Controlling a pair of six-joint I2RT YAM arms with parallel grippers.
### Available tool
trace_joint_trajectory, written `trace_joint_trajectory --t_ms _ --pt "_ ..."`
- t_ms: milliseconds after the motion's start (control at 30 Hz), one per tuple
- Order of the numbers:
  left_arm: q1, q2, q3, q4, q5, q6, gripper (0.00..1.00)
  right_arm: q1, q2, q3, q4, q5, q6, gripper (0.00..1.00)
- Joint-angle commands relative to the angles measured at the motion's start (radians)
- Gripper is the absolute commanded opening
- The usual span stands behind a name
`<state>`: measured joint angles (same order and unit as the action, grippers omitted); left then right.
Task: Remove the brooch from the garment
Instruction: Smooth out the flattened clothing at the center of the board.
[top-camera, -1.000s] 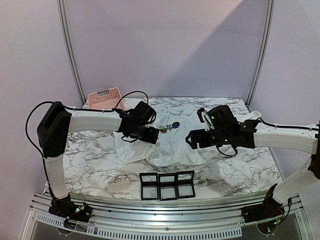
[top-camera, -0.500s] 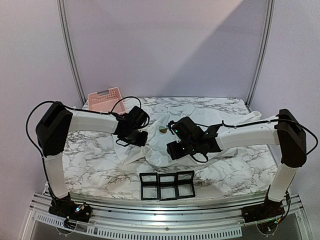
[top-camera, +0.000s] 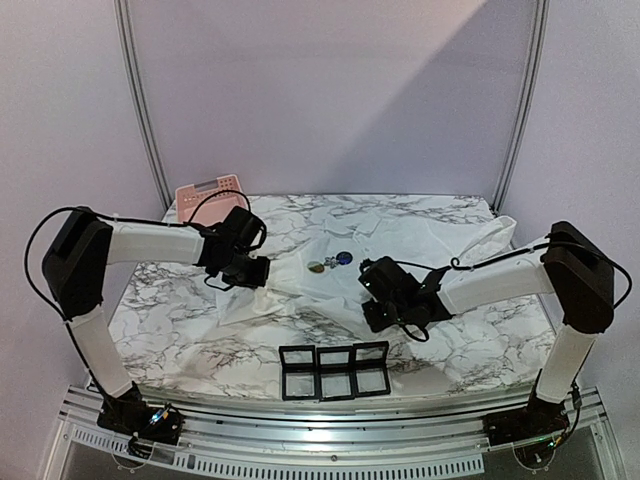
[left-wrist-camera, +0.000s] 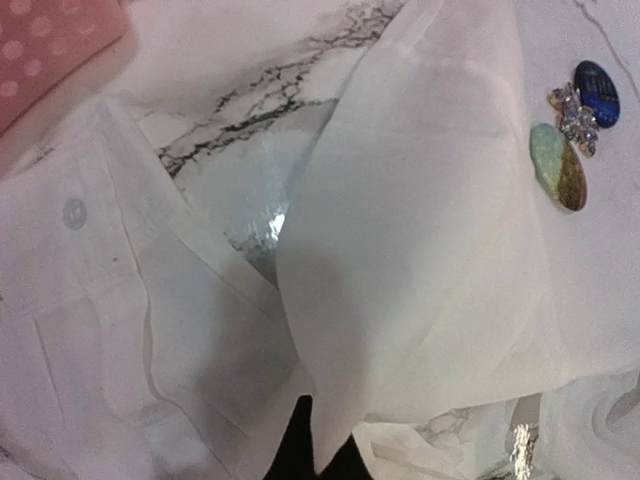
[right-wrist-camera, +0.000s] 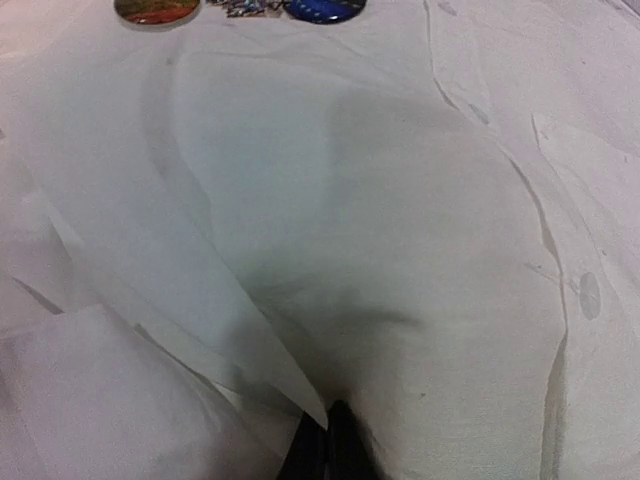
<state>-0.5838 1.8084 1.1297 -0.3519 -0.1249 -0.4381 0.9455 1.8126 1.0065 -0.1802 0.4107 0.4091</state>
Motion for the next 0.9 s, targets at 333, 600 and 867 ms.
trace_joint_trajectory --t_ms 333,600,867 --pt "0.028 -0.173 -0.263 0.129 0.273 -0.068 0.00 -0.237 -0.141 -0.151 0.048 0.135 -0.101 0.00" --pt "0.004 -0.271 -0.366 0.130 0.375 -0.115 0.01 -0.272 -0.224 -0.143 -0.059 0.091 -0.036 0.00" --pt "-0.001 -0.353 -0.326 0.013 0.405 -0.084 0.50 -0.254 -0.349 -0.167 -0.241 -0.069 0.095 0.35"
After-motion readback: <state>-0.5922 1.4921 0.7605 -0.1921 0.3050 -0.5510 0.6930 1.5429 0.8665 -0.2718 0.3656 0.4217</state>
